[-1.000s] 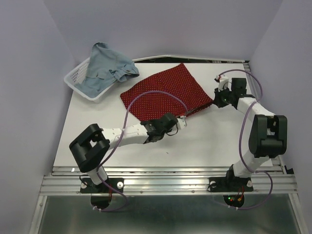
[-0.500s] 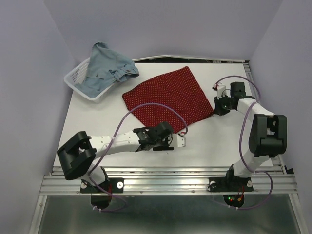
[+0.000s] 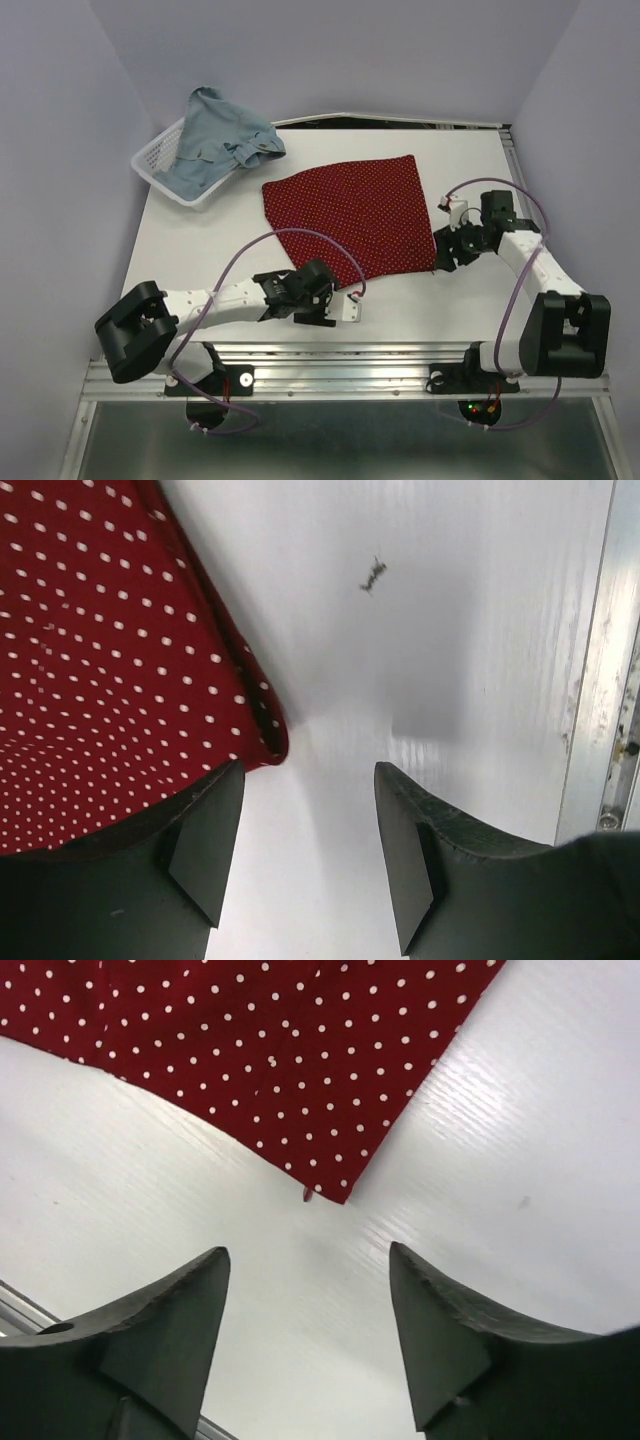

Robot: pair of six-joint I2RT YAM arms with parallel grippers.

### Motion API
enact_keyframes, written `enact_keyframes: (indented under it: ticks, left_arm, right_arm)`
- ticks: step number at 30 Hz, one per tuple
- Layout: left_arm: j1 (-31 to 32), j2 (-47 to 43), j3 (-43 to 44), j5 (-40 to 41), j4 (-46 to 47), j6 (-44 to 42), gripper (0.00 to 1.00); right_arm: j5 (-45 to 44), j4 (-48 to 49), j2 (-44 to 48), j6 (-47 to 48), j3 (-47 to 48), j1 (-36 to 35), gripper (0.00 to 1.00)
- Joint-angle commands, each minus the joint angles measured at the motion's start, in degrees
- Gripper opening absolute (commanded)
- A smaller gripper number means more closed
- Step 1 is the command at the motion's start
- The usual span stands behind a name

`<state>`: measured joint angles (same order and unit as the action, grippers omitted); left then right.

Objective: Fold and stack the skirts
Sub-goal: Flatten the skirt out

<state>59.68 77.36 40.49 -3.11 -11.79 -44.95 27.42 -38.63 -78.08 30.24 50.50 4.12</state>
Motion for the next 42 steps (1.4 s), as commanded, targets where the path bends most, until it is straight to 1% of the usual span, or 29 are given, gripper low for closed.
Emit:
enact_keyframes:
  ticks: [1, 2, 3, 4, 6, 7, 8, 9, 10, 11, 12, 13, 14, 15, 16, 17, 20, 22, 24, 26, 27, 30, 31, 33, 36, 38, 39, 40, 42]
  left_arm:
    - [-4.1, -4.1, -2.9, -3.4, 3.1, -5.9, 0.65]
    - [-5.2, -5.6, -3.2, -6.2, 2.7, -7.8, 0.65]
    - [-6.4, -6.5, -3.3, -7.9, 1.3, -8.7, 0.66]
    - [-8.9, -7.3, -3.2, -9.5, 0.5, -9.6, 0.66]
    - [-10.9, -9.2, -3.0, -13.4, -1.6, -12.0, 0.67]
    - [-11.8, -9.6, -3.0, -14.1, -2.0, -12.7, 0.67]
    - [-12.6, -10.1, -3.5, -15.1, -2.3, -13.5, 0.68]
    - [-12.9, -10.9, -3.7, -15.4, -2.3, -14.1, 0.68]
    - [-13.1, -11.4, -4.3, -15.8, -2.1, -15.3, 0.69]
    - [-13.4, -11.9, -5.0, -16.8, -1.9, -15.9, 0.69]
    - [-13.5, -12.7, -5.3, -17.3, -1.2, -16.1, 0.69]
    - [-13.5, -13.0, -5.7, -17.5, -1.0, -16.0, 0.69]
    - [-13.7, -13.5, -5.9, -18.1, -0.6, -16.0, 0.7]
    - [-13.6, -13.6, -6.0, -18.4, -0.6, -15.9, 0.7]
    - [-13.8, -13.6, -6.3, -18.5, -0.6, -14.8, 0.69]
    - [-14.0, -13.7, -6.4, -18.6, -0.7, -14.6, 0.69]
    - [-14.6, -15.0, -7.7, -18.8, 0.6, -13.3, 0.69]
    - [-14.9, -15.8, -8.9, -18.9, 1.6, -12.4, 0.7]
    - [-14.9, -16.5, -9.6, -18.9, 2.4, -12.3, 0.7]
    - [-15.0, -16.5, -10.4, -18.2, 2.7, -12.3, 0.7]
    - [-15.0, -16.5, -10.6, -17.9, 2.7, -12.3, 0.7]
    - [-15.1, -17.0, -11.4, -17.2, 3.1, -12.6, 0.7]
    - [-15.1, -17.0, -11.7, -17.0, 3.4, -12.5, 0.7]
    - [-15.1, -16.5, -11.7, -17.0, 4.1, -12.4, 0.71]
    - [-15.1, -14.7, -11.2, -17.1, 4.4, -12.2, 0.71]
    - [-15.1, -13.5, -10.8, -17.3, 4.9, -11.8, 0.71]
    - [-15.1, -13.4, -10.9, -17.3, 5.3, -11.8, 0.77]
    - [-15.1, -13.1, -10.9, -17.5, 5.7, -12.2, 0.77]
    - [-15.0, -12.6, -11.1, -17.7, 8.1, -12.7, 0.78]
  right_arm:
    - [-2.4, -3.3, 8.6, 6.0, -0.4, 0.2, 0.73]
    - [-4.5, -2.4, 12.6, 7.5, -1.1, 0.2, 0.75]
    - [-5.7, -1.0, 14.3, 8.9, -1.7, 0.2, 0.75]
    - [-6.6, 1.7, 15.7, 13.7, -2.6, 0.2, 0.75]
    - [-6.6, 4.2, 18.3, 20.2, -5.1, 0.8, 0.73]
    - [-5.9, 5.9, 19.4, 27.0, -6.7, 0.8, 0.72]
    - [-4.0, 7.9, 20.5, 30.9, -8.9, 1.4, 0.71]
    - [-2.9, 10.5, 21.7, 34.3, -14.1, 1.4, 0.71]
    - [-1.9, 16.7, 23.6, 40.0, -17.0, 2.0, 0.7]
    - [0.2, 19.9, 23.9, 42.8, -19.5, 2.0, 0.68]
    - [1.2, 22.7, 23.4, 45.3, -21.5, 2.0, 0.67]
    - [2.5, 26.3, 20.8, 51.4, -23.3, 2.9, 0.66]
    - [6.5, 26.8, 19.0, 54.8, -23.4, 3.6, 0.65]
    - [9.5, 27.0, 17.0, 58.1, -23.1, 4.7, 0.65]
    - [15.1, 27.5, 11.7, 67.3, -21.9, 7.3, 0.65]
    - [15.7, 27.8, 10.0, 71.8, -21.5, 7.3, 0.65]
    - [20.0, 27.4, 4.0, 77.8, -19.1, 10.6, 0.65]
    - [23.0, 27.1, 1.2, 83.8, -18.6, 11.6, 0.66]
    - [24.6, 25.4, -0.3, 89.8, -18.4, 11.6, 0.64]
    - [28.0, 24.7, -1.5, 92.0, -18.6, 11.6, 0.62]
    - [28.8, 23.7, -1.7, 95.5, -18.6, 11.6, 0.61]
    - [30.3, 19.9, -2.5, 100.5, -18.9, 11.6, 0.61]
    - [30.4, 18.8, -2.9, 105.0, -19.1, 11.6, 0.61]
    - [30.3, 15.3, -4.3, 110.4, -19.3, 11.6, 0.59]
    - [30.0, 12.8, -5.3, 114.2, -19.5, 11.6, 0.56]
    - [29.9, 12.1, -6.1, 116.1, -19.5, 11.6, 0.5]
    - [29.6, 12.2, -6.3, 116.8, -19.6, 11.6, 0.48]
    - [29.5, 12.2, -6.6, 116.8, -19.6, 11.6, 0.46]
    - [29.2, 13.1, -6.9, 116.7, -19.8, 11.6, 0.38]
